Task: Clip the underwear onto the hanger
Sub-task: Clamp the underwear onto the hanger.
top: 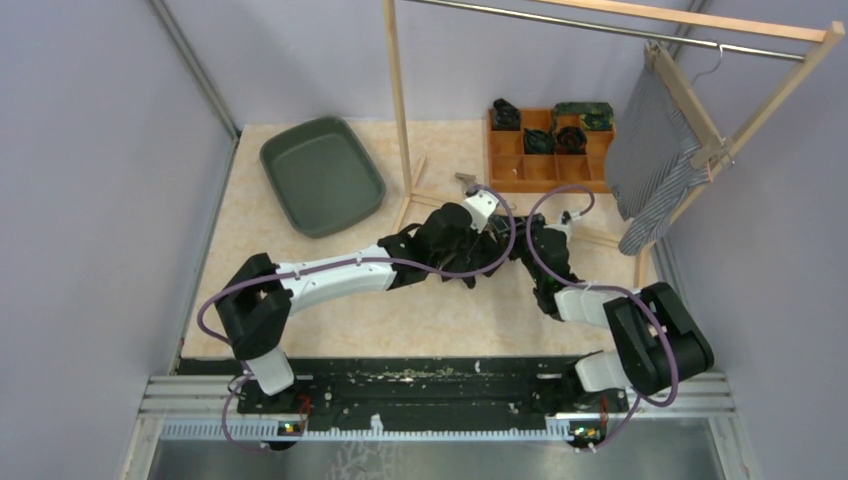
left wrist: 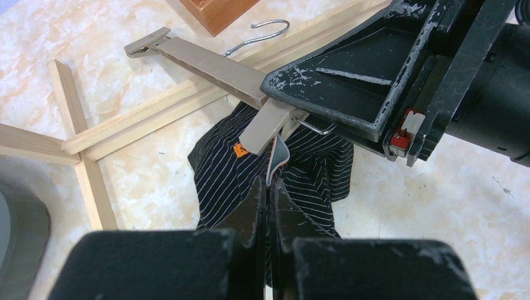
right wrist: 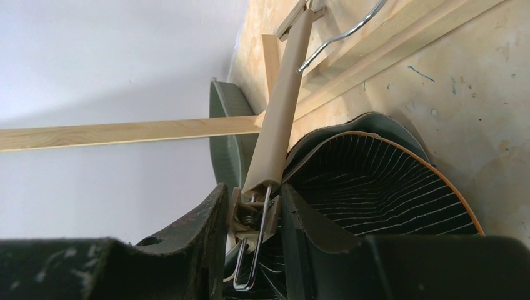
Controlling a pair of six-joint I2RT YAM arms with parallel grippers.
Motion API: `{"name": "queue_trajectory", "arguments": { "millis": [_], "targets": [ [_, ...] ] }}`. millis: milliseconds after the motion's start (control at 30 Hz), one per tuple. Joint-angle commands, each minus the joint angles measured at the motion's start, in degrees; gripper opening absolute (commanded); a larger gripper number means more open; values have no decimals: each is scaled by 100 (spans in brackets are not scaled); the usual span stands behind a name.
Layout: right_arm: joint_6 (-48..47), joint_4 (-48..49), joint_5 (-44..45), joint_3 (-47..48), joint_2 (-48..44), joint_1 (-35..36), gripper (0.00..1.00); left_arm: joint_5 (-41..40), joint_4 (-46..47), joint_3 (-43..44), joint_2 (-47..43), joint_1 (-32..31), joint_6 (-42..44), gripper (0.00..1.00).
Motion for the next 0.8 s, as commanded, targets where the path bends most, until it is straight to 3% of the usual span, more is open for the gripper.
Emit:
{"name": "queue_trajectory", "arguments": {
  "millis": [0, 200, 300, 433, 533, 700, 767],
  "targets": [
    [26, -74, 307, 210, -331, -66, 0, 57, -62, 187, -1, -4, -39, 0],
    [-57, -163, 258, 262, -416, -102, 0, 62, -52, 174, 36, -6, -58, 0],
    [-90, -116, 164, 271, -373, -127, 16, 93, -49, 187, 85, -8, -74, 0],
    [-82, -101, 131, 272, -344, -137, 23, 107, -38, 197, 107, -13, -85, 0],
    [-76, -115, 100, 277, -341, -138, 40, 81, -41, 194, 108, -7, -81, 0],
    [-82, -111, 62, 284, -318, -137, 51, 72, -29, 199, 129, -13, -73, 0],
    [-78, -102, 54, 279, -309, -137, 51, 77, -29, 202, 138, -6, -75, 0]
  ]
}}
